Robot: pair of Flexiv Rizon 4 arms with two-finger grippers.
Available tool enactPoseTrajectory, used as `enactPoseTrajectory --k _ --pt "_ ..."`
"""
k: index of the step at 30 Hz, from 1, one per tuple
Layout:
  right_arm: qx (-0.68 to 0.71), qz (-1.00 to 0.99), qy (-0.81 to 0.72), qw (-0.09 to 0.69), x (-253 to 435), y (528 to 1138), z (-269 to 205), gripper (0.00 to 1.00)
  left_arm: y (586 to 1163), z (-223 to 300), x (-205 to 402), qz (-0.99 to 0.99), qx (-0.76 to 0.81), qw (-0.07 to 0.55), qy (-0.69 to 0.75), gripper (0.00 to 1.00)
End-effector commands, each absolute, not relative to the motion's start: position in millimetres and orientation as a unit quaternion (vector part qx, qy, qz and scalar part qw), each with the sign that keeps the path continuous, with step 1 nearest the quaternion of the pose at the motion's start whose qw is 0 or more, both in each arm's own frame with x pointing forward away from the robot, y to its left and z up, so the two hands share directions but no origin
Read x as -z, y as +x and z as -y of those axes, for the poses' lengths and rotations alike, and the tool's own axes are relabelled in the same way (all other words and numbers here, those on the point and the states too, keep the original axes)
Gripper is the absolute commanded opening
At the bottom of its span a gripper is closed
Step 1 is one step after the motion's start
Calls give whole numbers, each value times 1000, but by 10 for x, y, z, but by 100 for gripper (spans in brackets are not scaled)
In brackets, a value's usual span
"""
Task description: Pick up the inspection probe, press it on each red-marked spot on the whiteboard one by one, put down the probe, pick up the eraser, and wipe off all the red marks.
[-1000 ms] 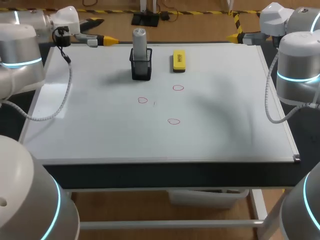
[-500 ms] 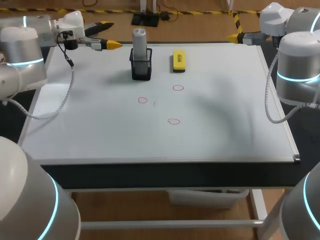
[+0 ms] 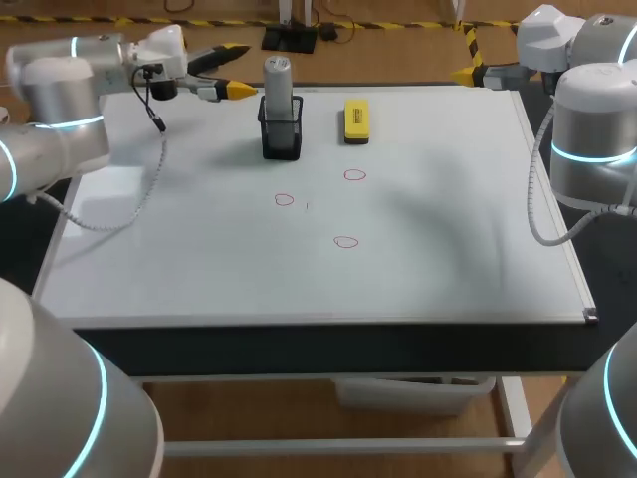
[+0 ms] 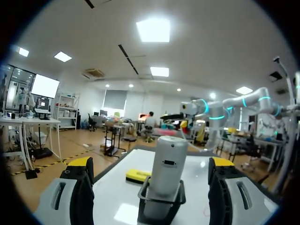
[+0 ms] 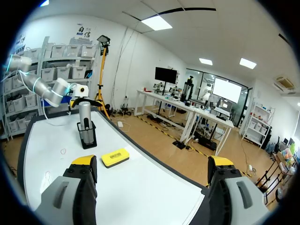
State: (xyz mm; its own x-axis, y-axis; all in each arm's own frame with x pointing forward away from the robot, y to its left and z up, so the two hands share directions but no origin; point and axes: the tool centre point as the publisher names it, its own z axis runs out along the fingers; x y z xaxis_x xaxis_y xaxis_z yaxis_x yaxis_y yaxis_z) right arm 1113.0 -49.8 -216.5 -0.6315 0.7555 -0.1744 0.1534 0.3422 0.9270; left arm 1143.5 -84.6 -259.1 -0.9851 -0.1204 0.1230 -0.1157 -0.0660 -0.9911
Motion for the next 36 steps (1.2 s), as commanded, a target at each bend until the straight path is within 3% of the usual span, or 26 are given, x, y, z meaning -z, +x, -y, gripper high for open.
enactPoseTrajectory --k 1,36 --pt "-489 -759 299 307 2166 11134 500 100 11488 948 2652 -681 730 -41 -40 100" --pt "-489 -759 299 307 2166 11134 500 100 11256 1560 2697 -711 701 -13 -63 100"
